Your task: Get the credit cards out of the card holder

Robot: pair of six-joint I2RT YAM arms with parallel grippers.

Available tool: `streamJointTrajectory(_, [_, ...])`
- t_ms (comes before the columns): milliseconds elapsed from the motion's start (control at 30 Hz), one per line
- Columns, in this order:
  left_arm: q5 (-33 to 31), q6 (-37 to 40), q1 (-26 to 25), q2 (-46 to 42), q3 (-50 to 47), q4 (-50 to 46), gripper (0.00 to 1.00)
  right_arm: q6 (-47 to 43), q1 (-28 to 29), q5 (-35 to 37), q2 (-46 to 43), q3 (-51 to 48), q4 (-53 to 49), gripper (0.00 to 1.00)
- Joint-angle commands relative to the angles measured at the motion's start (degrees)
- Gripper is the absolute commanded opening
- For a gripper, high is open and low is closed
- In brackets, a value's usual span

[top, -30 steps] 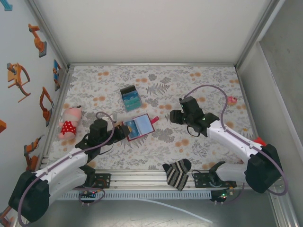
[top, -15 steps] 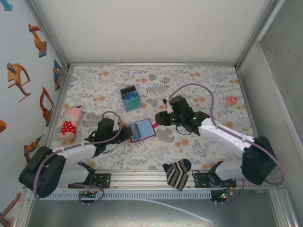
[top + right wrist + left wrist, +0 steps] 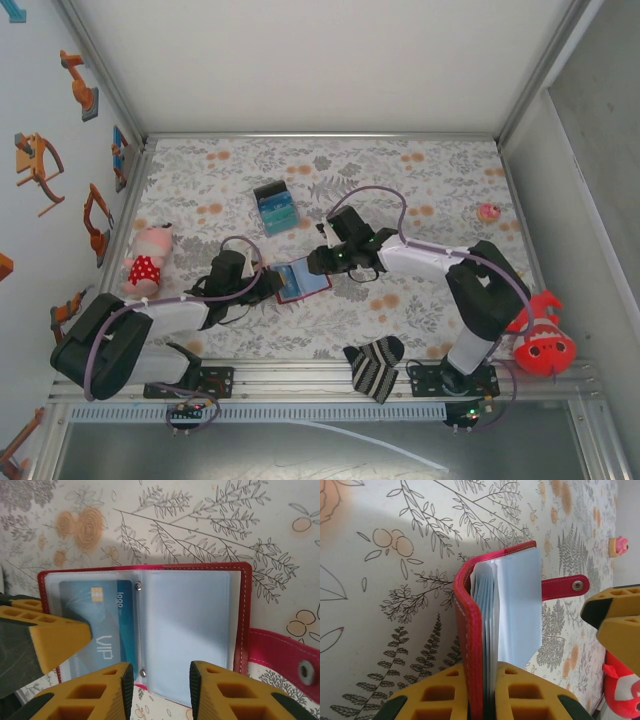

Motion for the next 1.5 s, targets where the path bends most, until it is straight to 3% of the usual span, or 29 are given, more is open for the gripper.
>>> streamJointTrajectory(0, [-0.04,2.40,0.69,0.24,1.19,-0.69,0.19,0.93,0.02,-0.30,2.57,2.12,-0.87,0.32])
streamJointTrajectory(200, [-4.32,7.68,1.08,-2.26,4.61,-10.62,0.47,2.11,-1.33,-1.13,6.36,2.01,-0.10,0.28])
streamJointTrajectory(433, [-17.44,11.14,0.11,-10.01,7.96,-27.96,0.54,3.17,-2.99,-1.77,6.34,0.41,1.33,0.25])
streamJointTrajectory(567, [-28.72,10.79,-4.82,-14.05,10.97,-37.51,0.55,3.41,-3.12,-1.51,4.11,-0.12,2.24,0.25])
streamJointTrajectory(767, [-32.93,7.26,-9.41,-13.97,10.07,-34.32,0.52,5.21,-3.16,-2.07,0.86,-1.31,5.83,0.27])
streamJointTrajectory(1100, [-29.40,5.80,-11.57,-1.47,10.23,-21.74,0.40,9.84,-3.16,-8.65,2.22,-1.95,11.53,0.27])
streamJointTrajectory(1467, [-31.62,10.32,-11.34,5.73,15.49,-23.59,0.28,15.38,-3.08,-12.58,5.65,-3.65,15.68,0.29])
